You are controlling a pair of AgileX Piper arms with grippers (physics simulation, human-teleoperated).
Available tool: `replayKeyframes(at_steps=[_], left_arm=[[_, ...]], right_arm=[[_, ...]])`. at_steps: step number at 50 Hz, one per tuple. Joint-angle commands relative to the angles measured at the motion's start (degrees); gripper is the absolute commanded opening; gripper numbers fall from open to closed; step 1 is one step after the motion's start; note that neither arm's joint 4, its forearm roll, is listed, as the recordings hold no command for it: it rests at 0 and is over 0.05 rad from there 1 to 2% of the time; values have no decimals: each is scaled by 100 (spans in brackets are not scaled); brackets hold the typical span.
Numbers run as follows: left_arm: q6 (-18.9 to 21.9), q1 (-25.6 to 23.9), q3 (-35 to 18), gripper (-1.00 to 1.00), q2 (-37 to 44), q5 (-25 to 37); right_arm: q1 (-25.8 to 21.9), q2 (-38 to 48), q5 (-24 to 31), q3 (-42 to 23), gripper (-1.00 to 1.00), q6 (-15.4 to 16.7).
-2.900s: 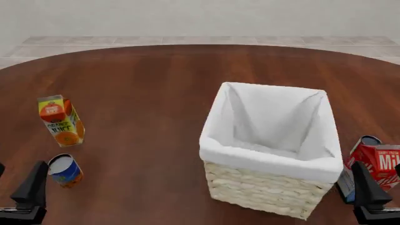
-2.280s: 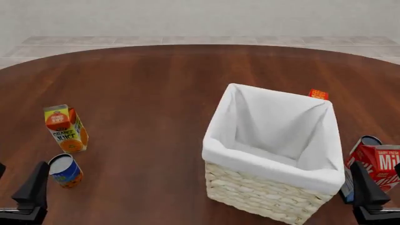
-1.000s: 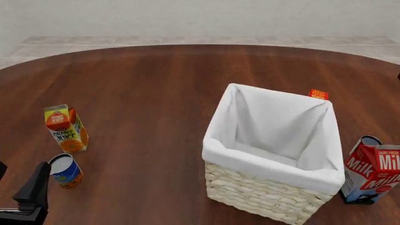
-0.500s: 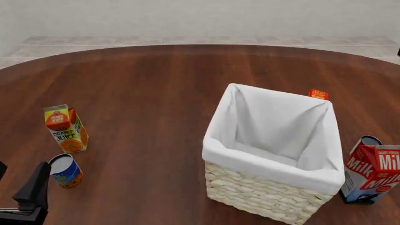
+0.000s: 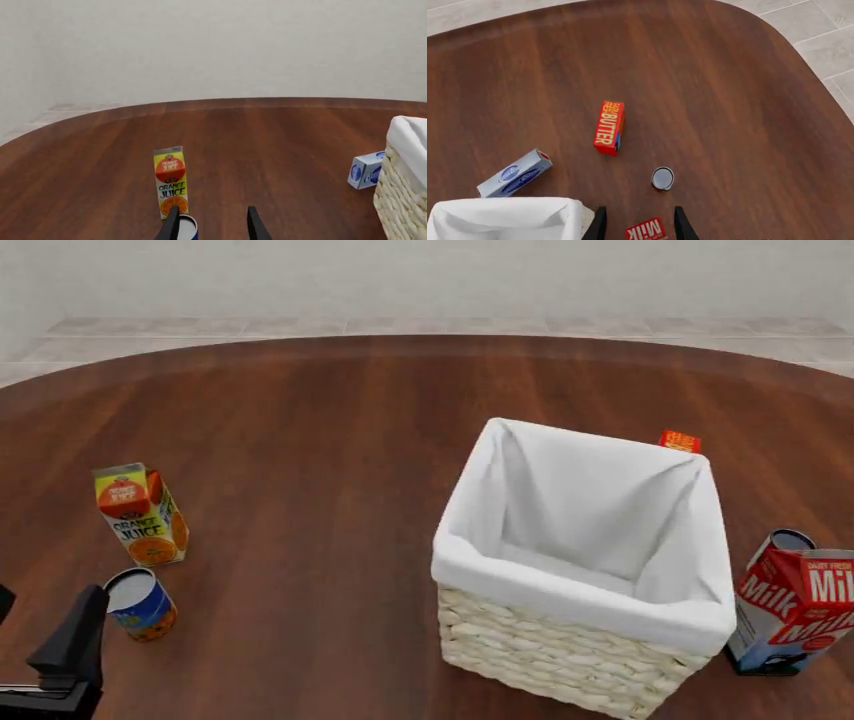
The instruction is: Pick up the tomato sauce, and put it in the basket.
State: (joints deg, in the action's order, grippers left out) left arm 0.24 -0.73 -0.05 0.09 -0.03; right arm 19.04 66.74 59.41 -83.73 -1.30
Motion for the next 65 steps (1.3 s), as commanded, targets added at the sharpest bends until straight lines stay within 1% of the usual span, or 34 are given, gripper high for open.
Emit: replayKeyframes(at_steps=[1, 10, 28, 30, 32, 33, 34, 35, 36, 39, 41, 42, 43, 45, 49, 53, 55, 56, 61, 65], left_arm=[[-1, 0, 1, 100, -1, 2], [0, 0, 1, 100, 1, 0], [2, -1, -3, 100, 8, -7], [2, -1, -168, 100, 98, 68], [1, -2, -198, 100, 106, 91], [1, -2, -198, 100, 106, 91], [1, -2, -13, 100, 13, 0], [1, -2, -11, 100, 12, -1], [2, -2, -132, 100, 63, 66], [1, -2, -14, 100, 9, 5], [1, -2, -181, 100, 75, 105], [2, -2, -46, 100, 12, 32], [2, -3, -151, 100, 67, 81], [1, -3, -22, 100, 7, 14], [1, -3, -243, 100, 30, 211], [1, -4, -261, 100, 20, 240], [1, -4, -250, 100, 19, 228], [1, -4, -98, 100, 5, 92], [1, -5, -122, 100, 15, 104], [1, -5, -24, 100, 2, 21]], right_arm=[[210, 289, -194, 166, 100, 112], [159, 446, -440, 354, 100, 60], [274, 844, -870, 535, 100, 156], [306, 875, -911, 562, 100, 176], [332, 895, -941, 589, 100, 168], [332, 895, -941, 590, 100, 168], [357, 916, -966, 616, 100, 163], [357, 916, -966, 616, 100, 163], [397, 943, -990, 632, 100, 186], [416, 972, -1027, 681, 100, 212], [411, 985, -1043, 716, 100, 206], [407, 998, -1067, 740, 100, 198], [412, 1007, -1077, 751, 100, 201], [419, 1030, -1101, 786, 100, 223], [419, 1081, -1175, 847, 100, 230], [430, 1118, -1243, 908, 100, 230], [434, 1135, -1283, 959, 100, 224], [446, 1151, -1308, 997, 100, 231], [454, 1221, -1407, 1072, 100, 235], [481, 1283, -1451, 1100, 100, 244]])
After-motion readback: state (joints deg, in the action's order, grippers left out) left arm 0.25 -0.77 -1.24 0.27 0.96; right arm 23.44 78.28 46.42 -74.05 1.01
